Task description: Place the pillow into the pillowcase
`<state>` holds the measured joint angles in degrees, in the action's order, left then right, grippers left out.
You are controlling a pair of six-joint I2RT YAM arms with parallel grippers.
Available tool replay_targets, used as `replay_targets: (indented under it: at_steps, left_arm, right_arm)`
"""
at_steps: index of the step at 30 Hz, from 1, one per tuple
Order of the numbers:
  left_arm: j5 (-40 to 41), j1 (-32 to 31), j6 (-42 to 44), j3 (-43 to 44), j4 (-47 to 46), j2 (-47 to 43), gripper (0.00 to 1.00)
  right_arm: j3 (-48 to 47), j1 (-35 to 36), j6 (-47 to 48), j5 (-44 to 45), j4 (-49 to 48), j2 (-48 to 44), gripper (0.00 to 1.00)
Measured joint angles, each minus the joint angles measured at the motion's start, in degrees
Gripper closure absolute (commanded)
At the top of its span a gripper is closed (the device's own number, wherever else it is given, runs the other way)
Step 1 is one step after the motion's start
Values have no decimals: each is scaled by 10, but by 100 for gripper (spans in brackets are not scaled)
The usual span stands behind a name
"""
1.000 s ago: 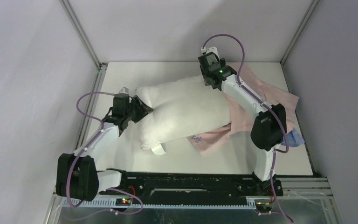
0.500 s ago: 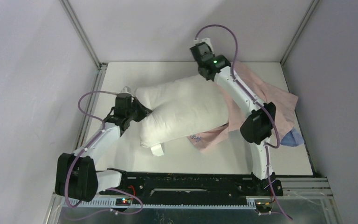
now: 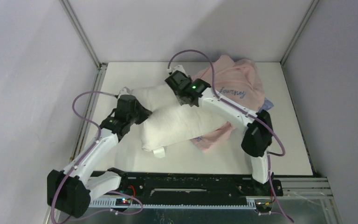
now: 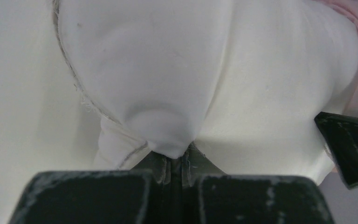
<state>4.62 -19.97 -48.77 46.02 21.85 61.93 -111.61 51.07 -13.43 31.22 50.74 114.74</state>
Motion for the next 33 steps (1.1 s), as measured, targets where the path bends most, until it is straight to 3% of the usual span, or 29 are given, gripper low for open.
replay_targets:
  at_steps: [2,5,13,18,26,31,33]
  left_arm:
    - [-2,9,-15,-24,-13,-24,100]
    - [-3,18,-29,-51,-21,-47,100]
    - [-1,25,-39,-57,-23,-57,100]
    - [2,25,-39,-57,-21,-61,100]
    - [3,33,-38,-57,-15,-61,100]
    - [6,37,-38,-57,-13,-61,100]
    - [7,37,-38,-57,-13,-61,100]
  right_arm:
    - [40,-16,-2,-9,-22,-38,28]
    - [104,-21,-1,-11,-43,-121,26]
    - [344,-59,-40,28,-85,-356,30]
    - [466,-94,-57,40,-99,-381,33]
    - [510,-116,-60,65,-139,-323,65]
    - [507,-120,-56,100,-154,-312,99]
    - [487,-113,-57,106,-137,-311,100]
